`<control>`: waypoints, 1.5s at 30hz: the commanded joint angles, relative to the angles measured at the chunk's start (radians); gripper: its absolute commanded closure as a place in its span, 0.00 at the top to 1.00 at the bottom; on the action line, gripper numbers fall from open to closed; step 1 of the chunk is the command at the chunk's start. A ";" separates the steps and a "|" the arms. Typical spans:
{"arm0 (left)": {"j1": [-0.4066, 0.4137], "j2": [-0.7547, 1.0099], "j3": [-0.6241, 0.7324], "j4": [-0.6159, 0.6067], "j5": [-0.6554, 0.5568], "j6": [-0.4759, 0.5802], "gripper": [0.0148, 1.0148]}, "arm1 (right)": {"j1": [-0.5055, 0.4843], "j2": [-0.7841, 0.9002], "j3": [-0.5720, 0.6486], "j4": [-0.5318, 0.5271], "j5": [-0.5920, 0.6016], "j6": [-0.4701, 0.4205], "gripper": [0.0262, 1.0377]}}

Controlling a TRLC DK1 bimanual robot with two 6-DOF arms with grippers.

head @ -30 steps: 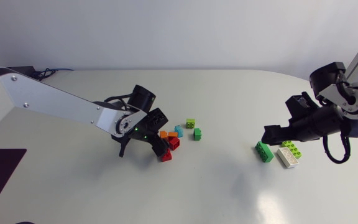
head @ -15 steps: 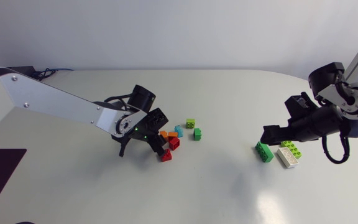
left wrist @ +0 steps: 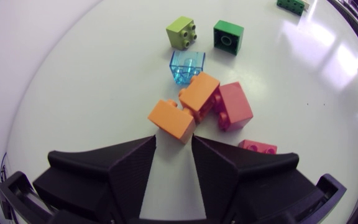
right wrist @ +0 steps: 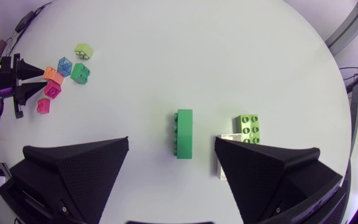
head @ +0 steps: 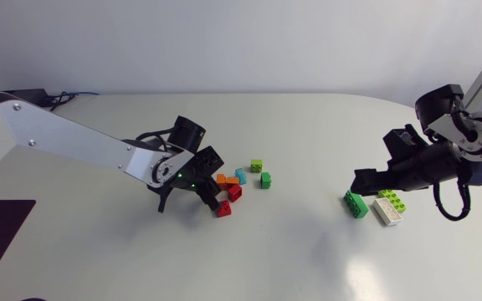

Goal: Sort duplo bricks by size, large to the right and small to the left

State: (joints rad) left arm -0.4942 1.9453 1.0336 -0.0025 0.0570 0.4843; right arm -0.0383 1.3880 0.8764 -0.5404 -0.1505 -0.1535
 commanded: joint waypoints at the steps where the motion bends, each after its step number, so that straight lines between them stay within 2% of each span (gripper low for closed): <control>1: 0.029 -0.046 -0.047 0.006 0.014 0.033 0.39 | 0.000 -0.014 -0.040 0.000 -0.004 0.019 0.96; 7: 0.069 -0.103 -0.096 0.018 0.024 0.053 0.40 | 0.005 -0.017 -0.045 0.000 -0.006 0.020 0.96; 9: 0.078 -0.103 -0.079 0.024 0.026 0.043 0.47 | 0.006 -0.018 -0.047 0.002 -0.008 0.025 0.96; 10: 0.078 -0.103 -0.073 0.022 0.027 0.040 0.57 | 0.006 -0.020 -0.047 0.002 -0.011 0.026 0.96; 12: 0.071 -0.103 -0.058 0.013 0.030 0.036 0.92 | 0.006 -0.023 -0.050 0.002 -0.011 0.028 0.96; 13: 0.063 -0.101 -0.053 0.012 0.030 0.034 0.97 | 0.006 -0.024 -0.051 0.002 -0.011 0.026 0.96; 25: 0.003 -0.002 0.059 -0.024 0.035 0.030 0.97 | -0.005 -0.024 -0.062 0.011 -0.011 0.015 0.96; 33: -0.004 0.113 0.181 -0.111 0.040 0.027 0.97 | -0.006 -0.004 -0.057 0.025 -0.011 0.014 0.96; 35: -0.004 0.118 0.186 -0.119 0.040 0.030 0.95 | -0.006 -0.003 -0.054 0.025 -0.011 0.014 0.96; 37: -0.001 0.116 0.186 -0.122 0.040 0.039 0.85 | -0.006 -0.003 -0.051 0.026 -0.011 0.014 0.96; 38: 0.000 0.115 0.186 -0.122 0.040 0.040 0.75 | -0.005 -0.003 -0.051 0.025 -0.011 0.015 0.96; 40: 0.005 0.113 0.186 -0.120 0.040 0.037 0.46 | -0.005 -0.003 -0.053 0.025 -0.011 0.017 0.96; 45: 0.005 0.103 0.174 -0.120 0.040 0.040 0.37 | -0.005 -0.014 -0.057 0.020 -0.011 0.015 0.96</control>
State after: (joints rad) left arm -0.4892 2.0407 1.1934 -0.1177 0.0841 0.5083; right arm -0.0395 1.3712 0.8413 -0.5198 -0.1547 -0.1463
